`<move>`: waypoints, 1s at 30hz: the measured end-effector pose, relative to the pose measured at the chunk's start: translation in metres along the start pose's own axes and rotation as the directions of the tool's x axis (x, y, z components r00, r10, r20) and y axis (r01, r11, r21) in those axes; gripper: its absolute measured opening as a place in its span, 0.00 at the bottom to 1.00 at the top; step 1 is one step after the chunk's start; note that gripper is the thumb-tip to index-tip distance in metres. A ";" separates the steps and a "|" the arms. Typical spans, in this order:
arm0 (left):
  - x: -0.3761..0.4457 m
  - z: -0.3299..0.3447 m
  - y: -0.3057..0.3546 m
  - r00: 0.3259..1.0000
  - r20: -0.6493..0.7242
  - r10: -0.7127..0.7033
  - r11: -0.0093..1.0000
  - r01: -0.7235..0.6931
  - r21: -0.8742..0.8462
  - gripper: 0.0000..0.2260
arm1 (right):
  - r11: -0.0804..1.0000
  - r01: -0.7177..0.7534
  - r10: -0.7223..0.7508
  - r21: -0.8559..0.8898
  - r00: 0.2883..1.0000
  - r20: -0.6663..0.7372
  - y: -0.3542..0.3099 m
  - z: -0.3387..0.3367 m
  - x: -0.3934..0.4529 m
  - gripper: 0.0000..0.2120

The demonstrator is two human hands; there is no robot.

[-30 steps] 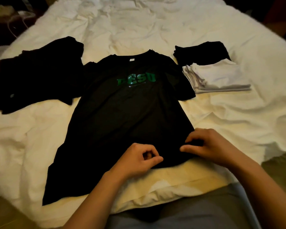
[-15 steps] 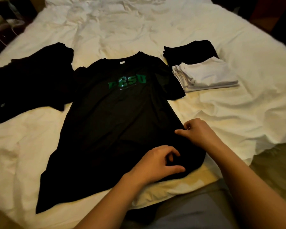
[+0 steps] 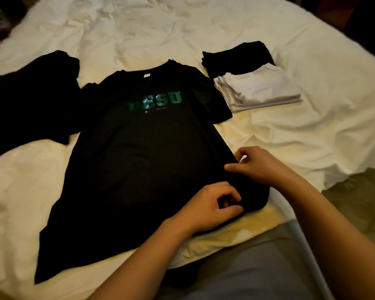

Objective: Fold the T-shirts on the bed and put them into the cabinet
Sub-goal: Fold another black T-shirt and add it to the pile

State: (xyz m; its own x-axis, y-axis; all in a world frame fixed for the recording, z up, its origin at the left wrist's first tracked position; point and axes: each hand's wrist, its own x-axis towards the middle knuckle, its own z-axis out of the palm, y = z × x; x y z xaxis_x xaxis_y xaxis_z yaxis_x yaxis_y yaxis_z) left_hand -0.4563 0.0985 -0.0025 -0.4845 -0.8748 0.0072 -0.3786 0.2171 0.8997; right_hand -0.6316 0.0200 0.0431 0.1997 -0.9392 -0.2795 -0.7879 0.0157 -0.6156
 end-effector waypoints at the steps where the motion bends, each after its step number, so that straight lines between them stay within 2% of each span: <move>1: 0.001 0.001 -0.001 1.000 0.000 -0.018 1.000 0.018 -0.002 0.05 | 0.999 0.001 0.002 -0.037 0.997 0.072 0.002 -0.002 -0.002 0.17; 4: 0.001 0.004 -0.003 0.997 0.004 -0.074 0.997 0.074 0.013 0.10 | 0.985 0.037 0.007 -0.169 0.968 0.253 0.009 -0.010 -0.013 0.19; 7: 0.002 0.007 -0.001 0.997 0.015 -0.072 0.997 0.072 0.003 0.13 | 0.985 0.076 -0.021 -0.157 0.945 0.326 0.019 -0.016 -0.021 0.22; 15: 0.006 0.009 -0.002 0.998 0.031 -0.055 0.998 0.055 0.019 0.05 | 0.996 -0.075 0.065 0.044 0.980 0.190 0.048 -0.027 -0.039 0.29; 18: 0.010 0.013 -0.001 0.998 -0.009 -0.061 0.997 0.061 0.046 0.04 | 0.989 -0.125 0.139 -0.073 0.962 0.237 0.056 -0.029 -0.045 0.28; 20: 0.013 0.015 0.002 0.999 -0.030 -0.018 0.995 0.021 0.103 0.07 | 0.981 -0.116 0.150 -0.155 0.962 0.230 0.058 -0.029 -0.046 0.26; 23: 0.018 0.017 0.007 0.997 -0.019 0.073 0.968 -0.066 0.242 0.16 | 0.977 -0.119 0.149 -0.176 0.974 0.171 0.058 -0.035 -0.044 0.25; 25: 0.020 0.018 0.009 0.996 -0.004 0.091 0.957 -0.087 0.278 0.19 | 0.988 -0.107 0.122 -0.108 0.981 0.149 0.057 -0.034 -0.042 0.23; 28: 0.021 0.019 0.009 0.996 -0.009 0.086 0.960 -0.080 0.267 0.20 | 0.988 -0.103 0.093 0.117 0.992 0.085 0.052 -0.025 -0.036 0.23; 30: 0.023 0.019 0.009 0.996 -0.021 0.081 0.966 -0.073 0.249 0.19 | 0.977 -0.085 0.087 0.197 0.996 0.002 0.052 -0.020 -0.034 0.18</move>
State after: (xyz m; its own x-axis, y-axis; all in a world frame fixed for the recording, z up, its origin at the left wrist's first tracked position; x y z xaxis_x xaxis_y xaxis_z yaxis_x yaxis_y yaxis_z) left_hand -0.4853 0.0886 -0.0024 -0.4966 -0.8633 0.0894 -0.5265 0.3815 0.7598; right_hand -0.6909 0.0462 0.0353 0.1320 -0.9335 -0.3333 -0.6720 0.1630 -0.7224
